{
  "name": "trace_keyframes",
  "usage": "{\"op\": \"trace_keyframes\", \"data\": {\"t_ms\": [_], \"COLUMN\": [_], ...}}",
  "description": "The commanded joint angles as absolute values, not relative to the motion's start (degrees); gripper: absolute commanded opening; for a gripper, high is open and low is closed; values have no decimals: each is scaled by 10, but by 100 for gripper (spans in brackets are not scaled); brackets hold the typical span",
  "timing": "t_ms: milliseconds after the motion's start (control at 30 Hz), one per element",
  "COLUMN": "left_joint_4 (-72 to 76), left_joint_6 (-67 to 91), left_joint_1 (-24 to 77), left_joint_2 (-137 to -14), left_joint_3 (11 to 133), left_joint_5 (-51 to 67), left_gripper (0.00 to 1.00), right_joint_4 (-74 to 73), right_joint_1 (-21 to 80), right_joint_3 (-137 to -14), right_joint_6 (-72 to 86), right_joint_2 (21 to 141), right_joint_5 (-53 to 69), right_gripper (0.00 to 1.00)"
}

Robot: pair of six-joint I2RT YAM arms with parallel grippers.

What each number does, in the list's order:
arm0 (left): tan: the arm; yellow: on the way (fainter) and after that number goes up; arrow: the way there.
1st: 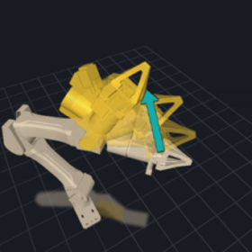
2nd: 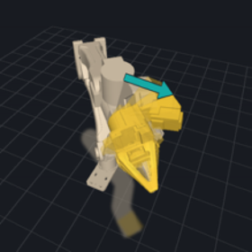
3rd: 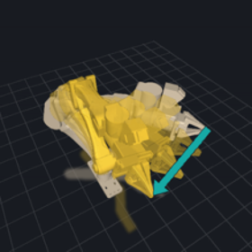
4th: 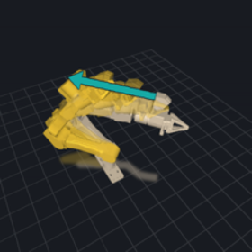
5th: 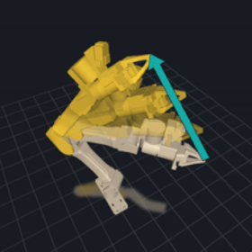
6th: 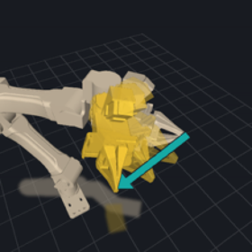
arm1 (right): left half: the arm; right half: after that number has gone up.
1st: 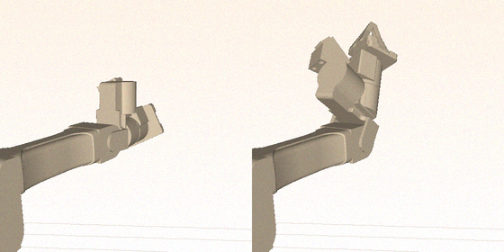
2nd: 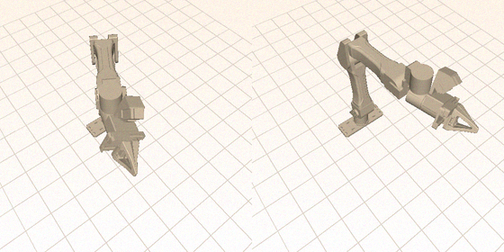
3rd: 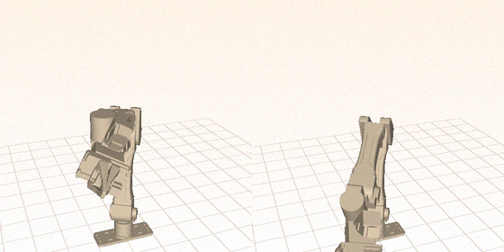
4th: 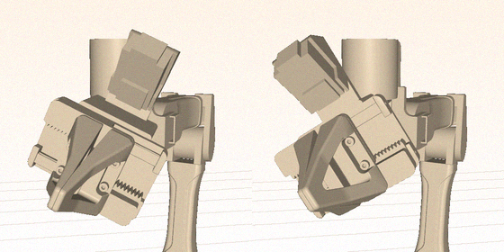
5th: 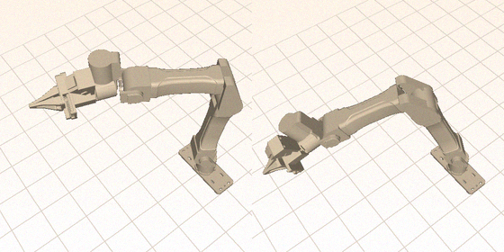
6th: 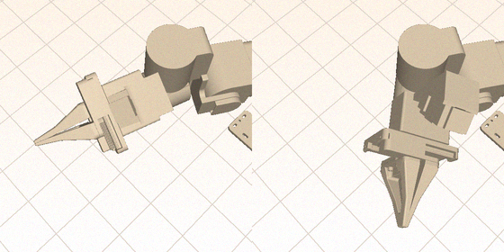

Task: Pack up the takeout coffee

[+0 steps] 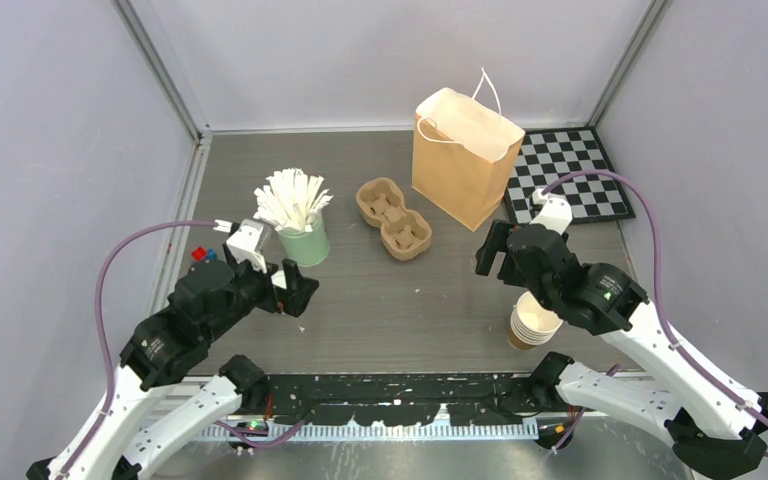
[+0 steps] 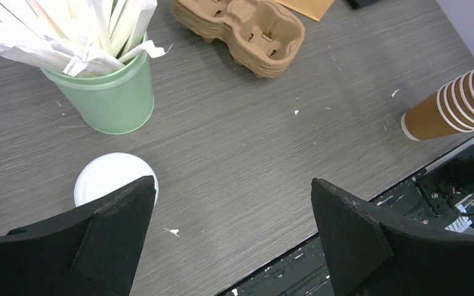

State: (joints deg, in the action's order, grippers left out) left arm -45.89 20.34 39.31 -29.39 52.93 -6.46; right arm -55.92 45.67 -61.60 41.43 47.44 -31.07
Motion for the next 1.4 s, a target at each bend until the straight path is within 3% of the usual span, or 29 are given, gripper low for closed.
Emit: {"op": "trace_keyframes", "data": {"t_ms": [0, 200, 367, 533, 767, 1367], "left_joint_4": [-434, -438, -434, -428, -414, -399], "left_joint_6": [188, 180, 182, 181, 183, 209], "left_joint_1": [395, 395, 395, 395, 395, 395], "left_joint_2": [-284, -272, -262, -254, -272, -364], "left_joint_3": [526, 509, 494, 490, 497, 505], "left_joint_5": [-70, -79, -73, -58, -29, 99], "left_gripper": [100, 100, 100, 100, 100, 97], "right_joint_4": [-567, -661, -791, -915, -845, -745], "right_joint_1": [460, 460, 459, 460, 460, 460], "right_joint_3": [-632, -669, -706, -715, -674, -622], "right_joint_6": [445, 544, 594, 631, 576, 495], "right_joint_2": [459, 452, 471, 480, 437, 535], "right_joint_5": [-333, -325, -308, -311, -262, -272], "right_gripper": [90, 80, 53, 36, 33, 33]}}
